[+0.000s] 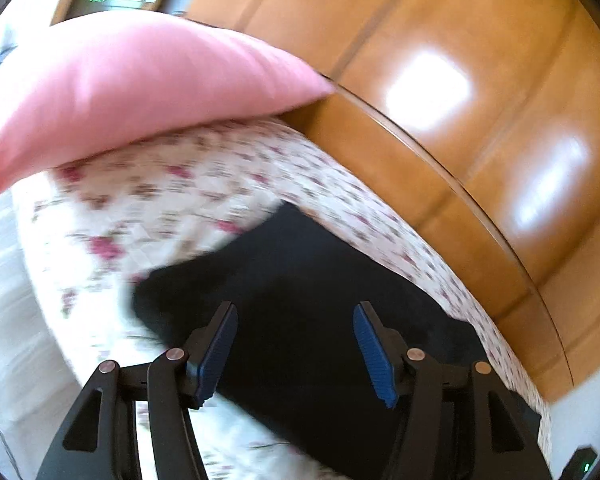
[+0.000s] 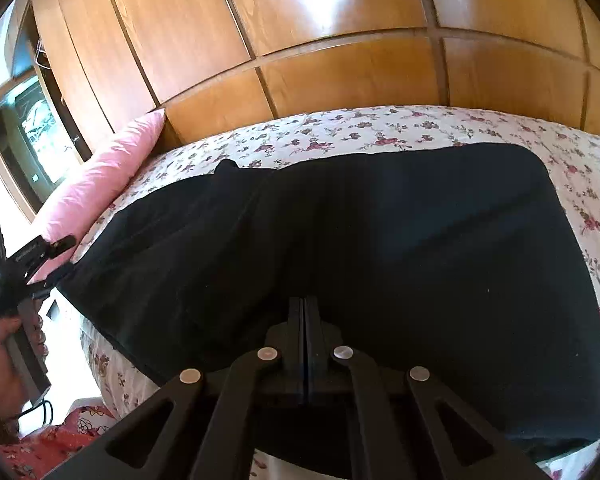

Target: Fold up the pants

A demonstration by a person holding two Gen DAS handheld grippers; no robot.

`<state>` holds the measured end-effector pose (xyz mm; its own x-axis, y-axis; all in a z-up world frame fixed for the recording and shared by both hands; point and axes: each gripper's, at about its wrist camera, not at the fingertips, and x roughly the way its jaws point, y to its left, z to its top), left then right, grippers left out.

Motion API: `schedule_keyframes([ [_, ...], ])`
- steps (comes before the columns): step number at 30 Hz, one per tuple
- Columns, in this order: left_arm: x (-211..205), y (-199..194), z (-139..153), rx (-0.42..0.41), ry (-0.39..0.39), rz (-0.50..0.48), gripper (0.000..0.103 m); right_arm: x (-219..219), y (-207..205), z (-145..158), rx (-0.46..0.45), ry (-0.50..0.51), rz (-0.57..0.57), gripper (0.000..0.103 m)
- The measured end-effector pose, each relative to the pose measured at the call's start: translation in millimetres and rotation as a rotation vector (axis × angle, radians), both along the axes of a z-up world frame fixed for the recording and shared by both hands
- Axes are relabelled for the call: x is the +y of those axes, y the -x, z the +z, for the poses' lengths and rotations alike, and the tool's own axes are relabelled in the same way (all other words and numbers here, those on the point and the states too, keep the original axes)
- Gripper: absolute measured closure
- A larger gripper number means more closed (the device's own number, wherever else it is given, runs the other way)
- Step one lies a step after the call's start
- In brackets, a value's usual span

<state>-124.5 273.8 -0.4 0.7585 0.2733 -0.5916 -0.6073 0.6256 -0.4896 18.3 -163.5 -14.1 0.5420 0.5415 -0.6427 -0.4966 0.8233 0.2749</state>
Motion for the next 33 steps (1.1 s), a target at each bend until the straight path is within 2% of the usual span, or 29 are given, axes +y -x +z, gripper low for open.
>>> schedule_keyframes([
  [5,9.0,17.9,-2.7,0.054,-0.020,0.068,0.041,2.1,2.4,-0.4,-0.023,0.012,-0.001,0.099],
  [8,15.2,24.7,-9.7,0.078,0.029,0.098,0.041,1.3,3.2,-0.3,-0.025,0.010,-0.006,0.099],
  [13,22.1,33.4,-23.5,0.117,0.063,0.127,0.041,-1.0,2.7,0.1,-0.024,0.002,-0.007,0.099],
  [16,26.4,30.5,-34.6,0.057,0.125,0.049,0.041,-1.1,3.0,0.1,-0.024,0.002,-0.007,0.099],
  [18,25.0,26.0,-32.7,0.022,0.097,0.002,0.041,-1.6,2.9,-0.1,-0.023,-0.001,-0.008,0.099],
  [20,24.9,18.8,-35.0,-0.027,0.107,-0.075,0.040,-2.4,2.7,-0.2,-0.021,-0.005,-0.008,0.099],
  [22,28.8,13.4,-43.0,-0.036,0.149,-0.075,0.040,-2.6,2.0,-0.6,-0.019,-0.008,-0.008,0.099],
  [23,28.8,14.1,-42.7,-0.070,0.144,-0.061,0.040,-2.3,2.0,-0.6,-0.019,-0.009,-0.009,0.099],
  [26,26.2,11.1,-42.2,-0.080,0.144,-0.063,0.041,-0.8,2.0,-0.6,-0.017,-0.011,-0.013,0.099],
  [27,27.0,11.1,-40.8,-0.092,0.149,-0.059,0.049,-0.1,1.9,-0.7,-0.017,-0.011,-0.014,0.099],
  [28,28.6,8.6,-40.0,-0.098,0.164,-0.058,0.079,0.1,1.9,-0.6,-0.018,-0.010,-0.014,0.099],
  [29,29.6,5.8,-39.6,-0.084,0.183,-0.052,0.089,0.2,2.0,-0.6,-0.018,-0.010,-0.015,0.099],
  [31,30.2,3.5,-35.6,-0.091,0.189,-0.049,0.089,0.2,1.7,-0.5,-0.015,-0.012,-0.016,0.099],
  [33,24.6,3.5,-21.6,-0.121,0.152,-0.067,0.089,0.6,2.1,-0.5,-0.016,-0.011,-0.016,0.099],
])
